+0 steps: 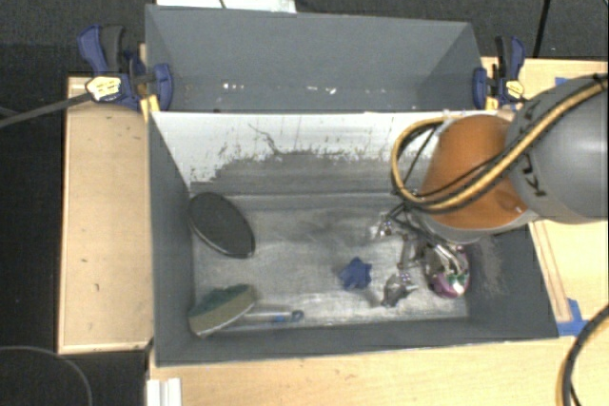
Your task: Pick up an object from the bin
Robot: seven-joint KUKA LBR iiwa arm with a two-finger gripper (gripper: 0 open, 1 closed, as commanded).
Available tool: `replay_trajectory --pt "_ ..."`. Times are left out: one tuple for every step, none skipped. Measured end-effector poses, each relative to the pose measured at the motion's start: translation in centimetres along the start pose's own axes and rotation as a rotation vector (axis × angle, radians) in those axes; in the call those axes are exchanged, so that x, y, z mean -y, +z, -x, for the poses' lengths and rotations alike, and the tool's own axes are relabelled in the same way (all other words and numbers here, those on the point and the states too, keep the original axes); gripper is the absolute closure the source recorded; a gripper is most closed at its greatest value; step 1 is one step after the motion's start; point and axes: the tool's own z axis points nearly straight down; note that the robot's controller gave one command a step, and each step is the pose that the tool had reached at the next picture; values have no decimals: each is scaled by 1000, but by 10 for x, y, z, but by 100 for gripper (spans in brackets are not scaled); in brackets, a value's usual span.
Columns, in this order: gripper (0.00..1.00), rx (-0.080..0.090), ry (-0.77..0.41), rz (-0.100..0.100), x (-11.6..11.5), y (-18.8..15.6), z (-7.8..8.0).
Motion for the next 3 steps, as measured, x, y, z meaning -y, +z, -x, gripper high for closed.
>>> replay_trajectory --pt "0 4 106 -5 -15 19 -8" --pt "100 8 100 -6 -15 17 -6" --pt "100 3 -143 -8 52 -178 -9"
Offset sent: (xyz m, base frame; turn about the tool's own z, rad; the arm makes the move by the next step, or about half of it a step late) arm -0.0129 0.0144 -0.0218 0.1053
